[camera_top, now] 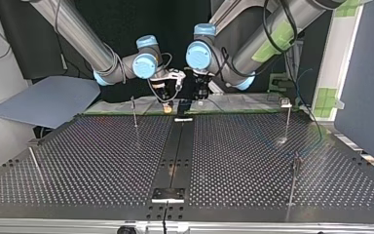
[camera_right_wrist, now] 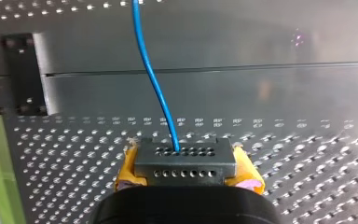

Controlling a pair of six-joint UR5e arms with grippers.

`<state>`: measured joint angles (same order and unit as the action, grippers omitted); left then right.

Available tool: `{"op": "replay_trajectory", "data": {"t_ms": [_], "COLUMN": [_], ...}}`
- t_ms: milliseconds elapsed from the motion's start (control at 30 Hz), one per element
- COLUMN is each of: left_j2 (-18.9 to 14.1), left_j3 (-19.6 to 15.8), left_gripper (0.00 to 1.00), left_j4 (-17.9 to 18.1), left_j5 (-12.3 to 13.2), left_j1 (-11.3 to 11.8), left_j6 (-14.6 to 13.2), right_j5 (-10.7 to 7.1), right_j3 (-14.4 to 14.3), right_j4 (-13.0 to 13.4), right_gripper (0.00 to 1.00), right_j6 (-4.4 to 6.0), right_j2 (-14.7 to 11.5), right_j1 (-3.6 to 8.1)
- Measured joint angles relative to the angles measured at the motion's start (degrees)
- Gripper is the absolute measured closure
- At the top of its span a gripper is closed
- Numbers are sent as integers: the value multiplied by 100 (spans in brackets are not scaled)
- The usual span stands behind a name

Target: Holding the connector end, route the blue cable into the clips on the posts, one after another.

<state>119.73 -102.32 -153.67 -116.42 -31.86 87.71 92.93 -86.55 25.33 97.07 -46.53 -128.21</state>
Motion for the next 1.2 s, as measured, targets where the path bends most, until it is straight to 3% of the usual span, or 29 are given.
{"op": "replay_trajectory", "data": {"t_ms": [333, 700, 967, 1200], "left_j2": [483, 719, 1064, 1420], "left_j3": [-45, -48, -47, -47], "left_gripper": [98, 98, 98, 98], "left_j4": [506, 787, 1077, 1431], "left_j5": [-135, -153, -71, -44], "left_j1": [-278, -415, -544, -673], "left_j6": [44, 201, 233, 364], "right_j5": [235, 278, 261, 215], "right_j3": [-563, -1120, -1493, -1672], "right_j4": [562, 1120, 1527, 1875], "right_gripper": [100, 100, 100, 100], "right_j6": [-88, -43, -26, 76], "right_j2": [252, 322, 329, 341], "right_j1": [21, 142, 273, 402]}}
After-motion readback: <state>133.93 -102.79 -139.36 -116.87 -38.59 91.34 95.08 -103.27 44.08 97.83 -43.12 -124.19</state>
